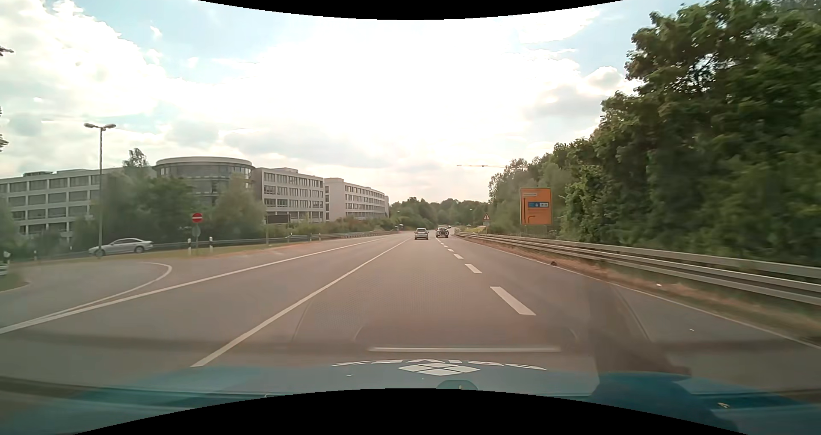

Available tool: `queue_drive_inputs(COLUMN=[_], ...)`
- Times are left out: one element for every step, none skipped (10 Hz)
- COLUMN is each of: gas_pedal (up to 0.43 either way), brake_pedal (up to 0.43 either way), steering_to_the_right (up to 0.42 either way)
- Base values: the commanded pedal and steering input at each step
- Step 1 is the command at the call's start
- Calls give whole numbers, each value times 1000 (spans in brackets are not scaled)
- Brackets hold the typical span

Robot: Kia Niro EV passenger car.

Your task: Follow the waypoints while adhering to traffic rules and regulations

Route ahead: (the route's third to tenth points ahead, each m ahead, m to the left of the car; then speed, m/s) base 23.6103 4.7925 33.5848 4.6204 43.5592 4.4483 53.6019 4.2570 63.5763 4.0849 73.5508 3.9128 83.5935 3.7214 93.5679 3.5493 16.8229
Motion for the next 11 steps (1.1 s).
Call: queue_drive_inputs(gas_pedal=[138, 138, 138, 138, 138, 138, 138, 138, 138, 138, 138], brake_pedal=[0, 0, 0, 0, 0, 0, 0, 0, 0, 0, 0], steering_to_the_right=[-1, -1, -1, -2, -1, -1, -1, -1, -1, -1, -1])
